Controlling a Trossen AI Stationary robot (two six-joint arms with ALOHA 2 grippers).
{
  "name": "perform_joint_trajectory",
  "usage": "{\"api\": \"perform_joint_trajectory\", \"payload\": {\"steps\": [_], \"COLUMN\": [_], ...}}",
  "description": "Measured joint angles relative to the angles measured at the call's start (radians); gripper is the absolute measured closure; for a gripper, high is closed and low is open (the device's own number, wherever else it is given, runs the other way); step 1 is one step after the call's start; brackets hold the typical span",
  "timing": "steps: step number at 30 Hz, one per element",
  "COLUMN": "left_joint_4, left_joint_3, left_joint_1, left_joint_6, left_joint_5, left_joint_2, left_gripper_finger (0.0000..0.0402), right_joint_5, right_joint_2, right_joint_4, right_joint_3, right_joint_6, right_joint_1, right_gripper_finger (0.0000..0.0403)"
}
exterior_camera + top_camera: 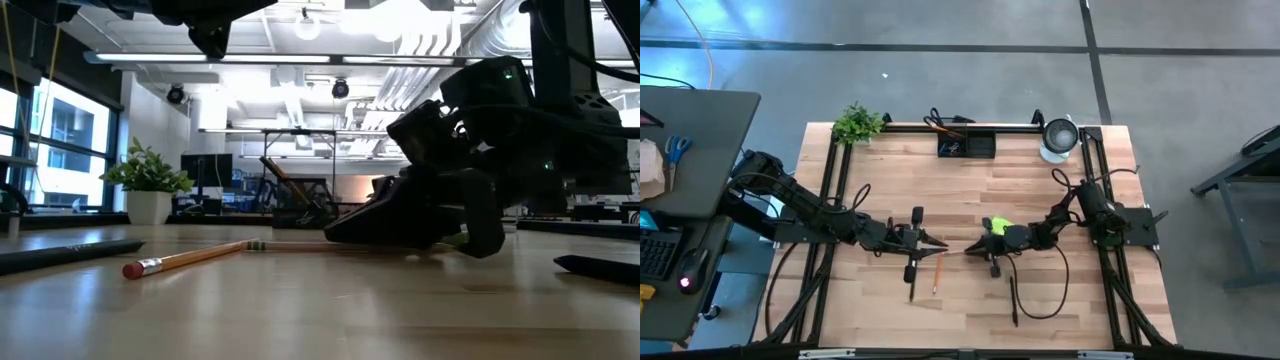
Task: Pick and place office supplies into organizer
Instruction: Put the pink pencil into the black desk organizer
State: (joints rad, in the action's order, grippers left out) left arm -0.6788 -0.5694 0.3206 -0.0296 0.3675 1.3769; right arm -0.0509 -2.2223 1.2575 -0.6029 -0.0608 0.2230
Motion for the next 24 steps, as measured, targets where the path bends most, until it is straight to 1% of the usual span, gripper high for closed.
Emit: {"api": "perform_joint_trajectory", "payload": {"steps": [6,11,14,20,24], "left_joint_4": [0.000,0.000,0.000,0.001,0.000], "left_joint_3": [0.000,0.000,0.000,0.000,0.000], "left_joint_1": [0.000,0.000,0.000,0.000,0.000], "left_joint_6": [0.000,0.000,0.000,0.000,0.004], "left_joint_5": [0.000,0.000,0.000,-0.010,-0.044], "left_joint_2": [0.000,0.000,0.000,0.000,0.000], "left_gripper_finger": [0.0373,0.0373,0.0373,0.0373,0.0373], "right_joint_5": [-0.001,0.010,0.009,0.008,-0.003], "right_joint_2": [0.002,0.006,0.006,0.008,0.070], "right_joint_4": [-0.010,-0.031,-0.031,-0.033,-0.192], "right_joint_3": [0.000,-0.001,-0.001,-0.001,-0.004], "right_joint_6": [0.067,0.094,0.092,0.083,0.036], "right_joint_1": [-0.012,-0.025,-0.025,-0.025,-0.021], "right_gripper_finger": [0.0322,0.0301,0.0303,0.0324,0.0326]}}
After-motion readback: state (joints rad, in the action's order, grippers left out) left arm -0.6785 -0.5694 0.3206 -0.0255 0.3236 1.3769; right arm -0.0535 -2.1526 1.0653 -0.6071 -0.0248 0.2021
